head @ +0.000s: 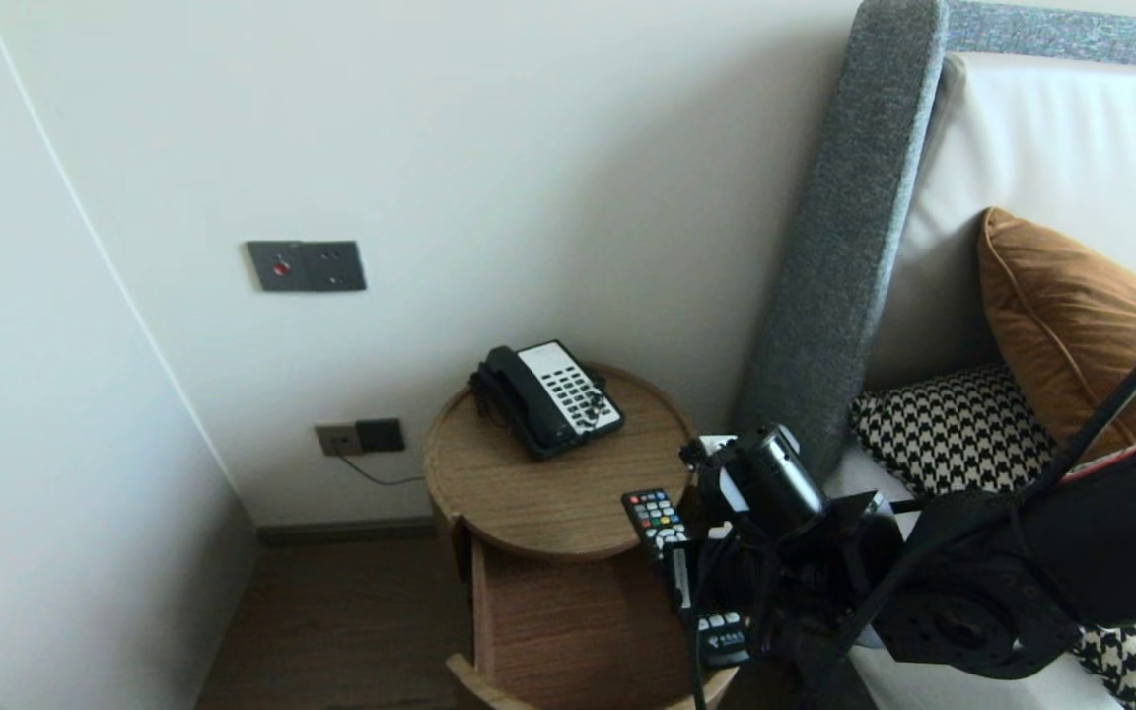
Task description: Put the remote controls on the table in the drawer one by one
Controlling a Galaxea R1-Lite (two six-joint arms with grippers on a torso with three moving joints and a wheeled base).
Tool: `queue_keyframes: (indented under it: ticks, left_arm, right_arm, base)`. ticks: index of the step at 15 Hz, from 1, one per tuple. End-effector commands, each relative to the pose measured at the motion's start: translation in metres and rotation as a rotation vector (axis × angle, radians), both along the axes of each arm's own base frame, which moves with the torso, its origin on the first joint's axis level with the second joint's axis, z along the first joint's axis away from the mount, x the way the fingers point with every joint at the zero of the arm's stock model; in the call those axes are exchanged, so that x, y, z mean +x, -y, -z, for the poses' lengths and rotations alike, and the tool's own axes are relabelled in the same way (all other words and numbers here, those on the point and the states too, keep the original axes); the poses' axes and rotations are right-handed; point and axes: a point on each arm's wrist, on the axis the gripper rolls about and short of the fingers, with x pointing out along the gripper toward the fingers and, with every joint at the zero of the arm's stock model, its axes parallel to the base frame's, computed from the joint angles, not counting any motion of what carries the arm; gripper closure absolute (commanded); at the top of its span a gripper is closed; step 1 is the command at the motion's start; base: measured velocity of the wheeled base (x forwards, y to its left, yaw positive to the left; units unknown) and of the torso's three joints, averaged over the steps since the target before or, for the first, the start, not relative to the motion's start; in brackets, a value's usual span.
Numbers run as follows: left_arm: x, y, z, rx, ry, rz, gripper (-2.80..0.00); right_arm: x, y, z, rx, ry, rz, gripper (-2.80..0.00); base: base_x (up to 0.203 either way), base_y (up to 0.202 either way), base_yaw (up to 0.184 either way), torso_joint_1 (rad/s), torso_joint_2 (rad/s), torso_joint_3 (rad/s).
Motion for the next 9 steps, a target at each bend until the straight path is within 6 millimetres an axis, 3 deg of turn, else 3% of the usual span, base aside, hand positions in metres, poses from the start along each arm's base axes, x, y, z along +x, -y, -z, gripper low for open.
queue_keyframes:
  ticks: [1,5,9]
  left_arm:
    - [-0.0001,0.0,0.0,-0.001,0.002,-0.001,0.0]
    - [-0.0001,0.0,0.0,-0.001,0.002,-0.001,0.0]
    - [-0.0001,0.0,0.0,-0.001,0.002,-0.001,0.0]
  right_arm:
    - [-0.0015,-0.0005,0.0055,-0.031,0.029,-0.073,0.0]
    - [0.0037,-0.0061,-0.0039,-0.136,0.133,-0.245,0.0]
    - [-0.0016,-0.0009,-0.0006,-0.256,0.156,-0.36,0.0]
  base:
    - [0.0,0.0,0.0,0.0,0.0,0.0]
    - [0.0,0.0,0.0,0.0,0.0,0.0]
    - [0.0,0.0,0.0,0.0,0.0,0.0]
